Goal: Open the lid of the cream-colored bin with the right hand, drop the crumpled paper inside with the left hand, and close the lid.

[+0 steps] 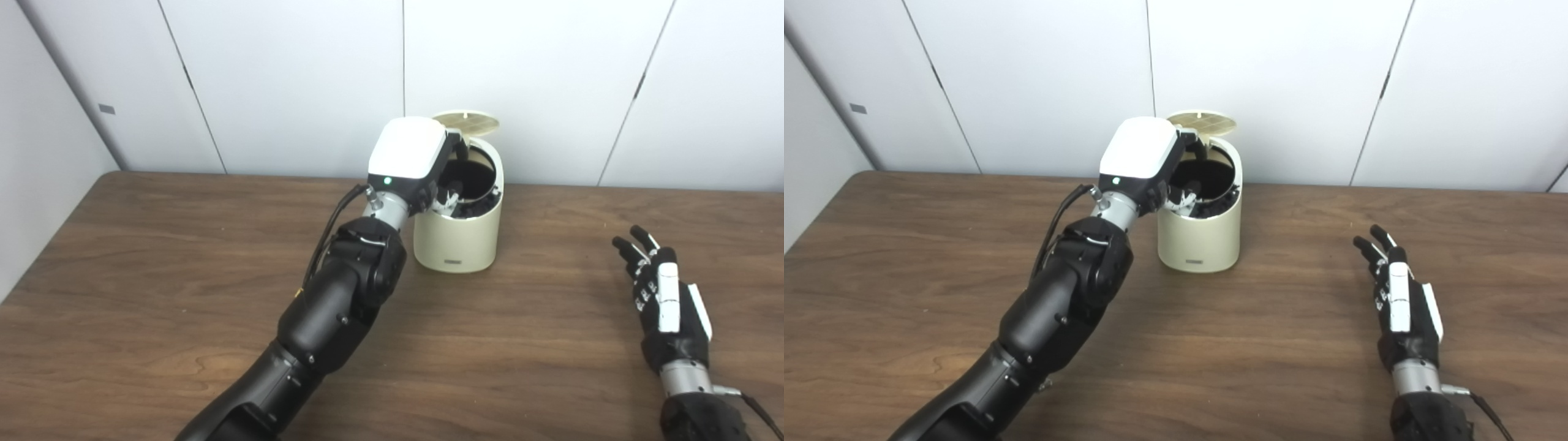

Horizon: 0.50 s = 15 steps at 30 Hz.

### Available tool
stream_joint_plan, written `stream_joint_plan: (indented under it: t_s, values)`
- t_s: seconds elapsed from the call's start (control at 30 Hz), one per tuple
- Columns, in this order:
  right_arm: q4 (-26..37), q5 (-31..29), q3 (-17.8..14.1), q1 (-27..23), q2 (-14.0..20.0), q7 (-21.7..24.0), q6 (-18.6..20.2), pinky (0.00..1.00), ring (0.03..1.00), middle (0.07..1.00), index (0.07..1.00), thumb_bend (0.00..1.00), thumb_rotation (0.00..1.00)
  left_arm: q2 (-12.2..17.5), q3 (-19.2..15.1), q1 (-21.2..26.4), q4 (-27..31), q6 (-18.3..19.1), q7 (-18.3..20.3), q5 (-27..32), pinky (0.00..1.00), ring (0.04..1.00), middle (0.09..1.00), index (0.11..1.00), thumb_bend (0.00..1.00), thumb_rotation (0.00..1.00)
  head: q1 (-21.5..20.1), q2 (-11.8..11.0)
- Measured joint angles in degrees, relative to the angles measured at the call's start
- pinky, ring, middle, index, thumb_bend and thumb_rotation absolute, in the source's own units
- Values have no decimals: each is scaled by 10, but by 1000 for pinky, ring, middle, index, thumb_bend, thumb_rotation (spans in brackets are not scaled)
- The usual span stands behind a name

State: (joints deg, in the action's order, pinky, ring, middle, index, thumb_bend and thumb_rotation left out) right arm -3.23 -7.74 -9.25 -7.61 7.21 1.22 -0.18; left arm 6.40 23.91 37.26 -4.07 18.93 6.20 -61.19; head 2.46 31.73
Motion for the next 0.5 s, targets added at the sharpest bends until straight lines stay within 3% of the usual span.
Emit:
stream_joint_plan:
  t_s: [0.07,0.17,0.5]
  values:
    - [0,0,0,0,0,0,0,1000,935,852,914,473,1000,-1,-3,-4,0,-9,-11,9,367,492,573,471,483,7,0,3]
    - [0,0,0,0,0,0,0,1000,929,850,911,474,1000,-5,-10,-12,-1,-20,-29,24,299,448,574,482,467,0,1,3]
    - [0,-4,-1,0,2,5,0,1000,921,842,897,494,1000,-9,-24,-25,-8,-52,-93,38,301,444,568,494,466,0,3,4]
